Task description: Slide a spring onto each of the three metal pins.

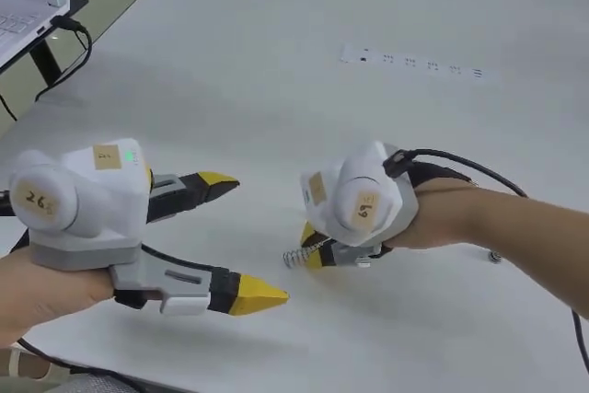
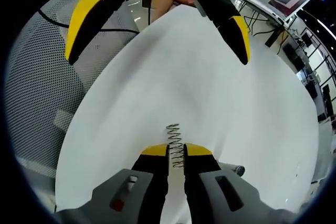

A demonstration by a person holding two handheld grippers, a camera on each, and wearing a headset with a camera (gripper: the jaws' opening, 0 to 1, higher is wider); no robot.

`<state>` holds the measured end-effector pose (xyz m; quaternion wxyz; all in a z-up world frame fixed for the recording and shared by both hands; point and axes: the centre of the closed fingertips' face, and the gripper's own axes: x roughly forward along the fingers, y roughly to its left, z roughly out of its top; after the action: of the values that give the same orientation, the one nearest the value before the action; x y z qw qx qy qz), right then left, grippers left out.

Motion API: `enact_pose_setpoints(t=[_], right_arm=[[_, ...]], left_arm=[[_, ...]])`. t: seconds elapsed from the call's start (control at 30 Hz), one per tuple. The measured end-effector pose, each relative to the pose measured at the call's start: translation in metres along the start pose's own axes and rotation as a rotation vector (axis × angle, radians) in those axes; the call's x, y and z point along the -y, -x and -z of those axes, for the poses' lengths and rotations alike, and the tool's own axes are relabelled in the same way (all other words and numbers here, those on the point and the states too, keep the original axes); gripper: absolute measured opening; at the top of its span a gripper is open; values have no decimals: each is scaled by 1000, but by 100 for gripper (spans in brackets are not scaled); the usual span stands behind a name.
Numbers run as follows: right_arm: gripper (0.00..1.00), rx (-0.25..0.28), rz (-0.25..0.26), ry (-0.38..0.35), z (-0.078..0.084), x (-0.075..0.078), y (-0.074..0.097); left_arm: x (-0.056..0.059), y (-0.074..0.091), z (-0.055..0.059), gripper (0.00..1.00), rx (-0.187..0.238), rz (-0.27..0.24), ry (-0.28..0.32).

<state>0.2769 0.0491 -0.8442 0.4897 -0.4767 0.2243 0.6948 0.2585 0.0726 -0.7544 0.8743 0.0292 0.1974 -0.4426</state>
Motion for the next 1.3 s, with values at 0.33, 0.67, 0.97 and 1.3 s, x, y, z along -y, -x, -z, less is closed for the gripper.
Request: enact_pose_setpoints(t=[0.33,0.67,0.97,1.3], right_arm=[[7,19,26,-32,0,3,23],[7,32,55,-42,-2,0,44],[7,38,77,-51,0,-3,62],[7,40,100,-86,7,-4,73]], left_arm=[[5,-7,-4,84,4,15,-6],[8,-10,-6,82,4,23,-10],[12,-16,-10,80,9,37,-16],[17,-23,-9,78,-6,58,-28]])
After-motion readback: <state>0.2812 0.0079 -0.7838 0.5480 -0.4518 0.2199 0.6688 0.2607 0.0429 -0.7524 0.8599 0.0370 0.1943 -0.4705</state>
